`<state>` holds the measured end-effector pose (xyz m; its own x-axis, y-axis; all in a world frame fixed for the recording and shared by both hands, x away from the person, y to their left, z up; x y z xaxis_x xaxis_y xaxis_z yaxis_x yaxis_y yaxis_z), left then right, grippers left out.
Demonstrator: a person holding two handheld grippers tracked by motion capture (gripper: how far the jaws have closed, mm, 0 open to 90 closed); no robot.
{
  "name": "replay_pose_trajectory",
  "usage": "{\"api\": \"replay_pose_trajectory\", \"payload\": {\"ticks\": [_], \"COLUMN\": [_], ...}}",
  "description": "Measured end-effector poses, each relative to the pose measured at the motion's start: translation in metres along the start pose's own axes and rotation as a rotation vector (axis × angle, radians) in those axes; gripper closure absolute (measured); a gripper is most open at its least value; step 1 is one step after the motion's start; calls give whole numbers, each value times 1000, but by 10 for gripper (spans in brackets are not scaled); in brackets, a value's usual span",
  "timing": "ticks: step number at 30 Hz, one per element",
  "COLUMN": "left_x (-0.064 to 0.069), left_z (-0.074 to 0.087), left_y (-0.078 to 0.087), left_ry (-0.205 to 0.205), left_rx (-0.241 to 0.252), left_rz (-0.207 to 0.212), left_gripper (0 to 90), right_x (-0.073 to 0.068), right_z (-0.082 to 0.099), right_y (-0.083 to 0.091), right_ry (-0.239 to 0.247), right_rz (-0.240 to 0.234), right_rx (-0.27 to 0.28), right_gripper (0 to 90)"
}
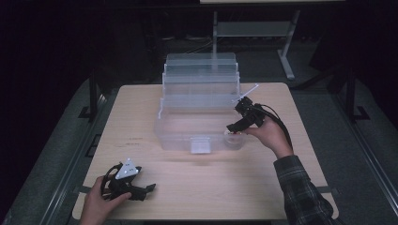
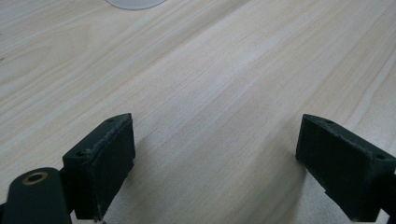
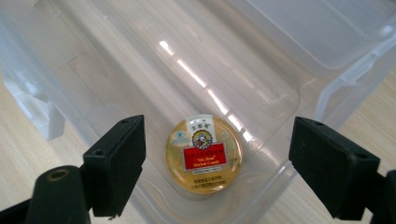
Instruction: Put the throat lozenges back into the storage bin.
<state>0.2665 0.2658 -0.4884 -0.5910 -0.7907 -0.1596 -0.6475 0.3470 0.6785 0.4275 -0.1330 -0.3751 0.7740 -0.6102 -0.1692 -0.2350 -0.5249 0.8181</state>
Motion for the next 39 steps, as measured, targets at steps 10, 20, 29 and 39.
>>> {"api": "replay_pose_trajectory", "payload": {"ticks": [10,20,29,39], "left_x": [0,0,0,0], "left_z": [0,0,0,0], "left_y": [0,0,0,0], "left_ry": [0,2,2,1], "left_rx": [0,0,0,0], "left_rz": [0,0,-2,-2], "left_gripper": [109,109,109,109], "right_x": [-1,1,2,-1], "right_z": [14,42,73,95], "right_y": [19,32,37,39], "right_ry": [-10,-49,-82,-90], "right_rz": [14,14,14,23], "right_rx": [33,68,96,124], "right_gripper": [184,159,117,69]}}
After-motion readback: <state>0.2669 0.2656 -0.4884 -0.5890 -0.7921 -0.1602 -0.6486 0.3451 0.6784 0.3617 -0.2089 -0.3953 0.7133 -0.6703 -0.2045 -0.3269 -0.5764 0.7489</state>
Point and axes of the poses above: each handheld gripper's, and its own axes: y roughly backward along the jaws, z roughly out of its underside, x roughly to its right, the point moved 2 cm from there along -y, roughly forward along the jaws, and after that the axes turned 13 degrees about -z, right-handed, at the moved point
